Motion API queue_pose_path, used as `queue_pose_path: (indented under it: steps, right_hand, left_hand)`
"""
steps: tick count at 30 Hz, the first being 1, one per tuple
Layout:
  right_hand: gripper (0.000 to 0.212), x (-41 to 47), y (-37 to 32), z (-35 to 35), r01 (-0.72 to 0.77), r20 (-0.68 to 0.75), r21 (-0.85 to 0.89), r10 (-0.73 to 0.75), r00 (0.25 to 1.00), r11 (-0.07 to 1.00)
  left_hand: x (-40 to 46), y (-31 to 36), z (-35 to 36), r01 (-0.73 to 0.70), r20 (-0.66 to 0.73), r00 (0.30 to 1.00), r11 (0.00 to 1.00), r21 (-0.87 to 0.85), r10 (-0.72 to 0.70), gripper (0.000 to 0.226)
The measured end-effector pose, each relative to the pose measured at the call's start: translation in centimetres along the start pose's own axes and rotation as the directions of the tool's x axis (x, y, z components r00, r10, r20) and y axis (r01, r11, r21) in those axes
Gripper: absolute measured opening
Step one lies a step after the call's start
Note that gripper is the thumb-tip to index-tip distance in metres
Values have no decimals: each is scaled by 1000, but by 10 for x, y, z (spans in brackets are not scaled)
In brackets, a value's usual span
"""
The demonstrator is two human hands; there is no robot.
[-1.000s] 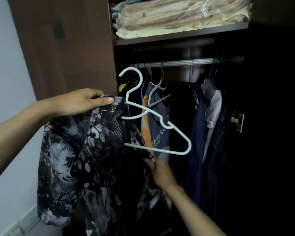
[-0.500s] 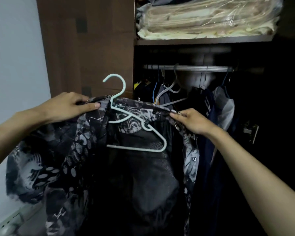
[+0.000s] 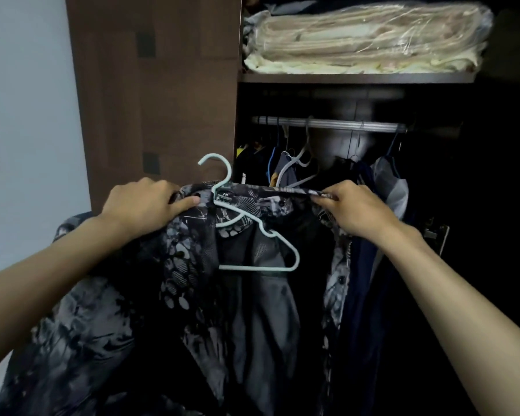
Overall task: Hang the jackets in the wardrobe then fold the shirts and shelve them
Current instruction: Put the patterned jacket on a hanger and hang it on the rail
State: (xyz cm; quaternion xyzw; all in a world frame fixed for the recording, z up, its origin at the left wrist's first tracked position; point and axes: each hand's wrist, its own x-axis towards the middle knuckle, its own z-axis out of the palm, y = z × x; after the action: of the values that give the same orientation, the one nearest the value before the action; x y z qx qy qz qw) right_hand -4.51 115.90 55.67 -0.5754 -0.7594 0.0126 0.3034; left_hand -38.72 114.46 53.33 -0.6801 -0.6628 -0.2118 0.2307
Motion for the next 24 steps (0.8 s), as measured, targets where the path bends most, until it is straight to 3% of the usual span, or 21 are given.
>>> queue_pose_path:
  steps: [2,5,8,10,13,16,18,20,22,24]
  right_hand:
    - [45,-2,-3,0,-46,46,16,45,998,999]
    - [52,-5,-41,19,-31,109,202,9,994,979]
    - [48,-11,-85,47,11,132,385,-67,989,923]
    - [24,-16,-96,59,-45,193,500,-61,979,865]
    - [94,-22,-87,59,-201,348,555,-6,937,807]
    - [117,-37,-79,58,-189,368,589,-53,928,786]
    - [115,-56,-81,60,-56,246,552,-98,964,832]
    - [99,-81,-87,65,165,37,460,-205,978,873]
    - [80,-103,-95,73,376,-104,285,-361,927,882]
    - [56,-111,-96,85,525,-134,173,-508,851,833]
  left_hand:
    - [0,6,0,-1,-36,999,997,73,4,64]
    - [4,34,8,29,3,1000,995,91,-29,58]
    - [12,62,25,125,204,974,983,-133,-96,58]
    - [19,62,34,221,305,945,916,-335,-117,58]
    - [28,43,40,324,366,922,762,-560,-123,63]
    - [30,25,42,410,400,902,614,-674,-162,59]
    - [31,18,44,417,391,903,579,-700,-177,58]
    - [32,17,47,400,363,913,577,-712,-184,57]
    - [33,19,48,389,348,919,584,-713,-187,57]
    - [33,22,46,390,357,917,587,-709,-179,60]
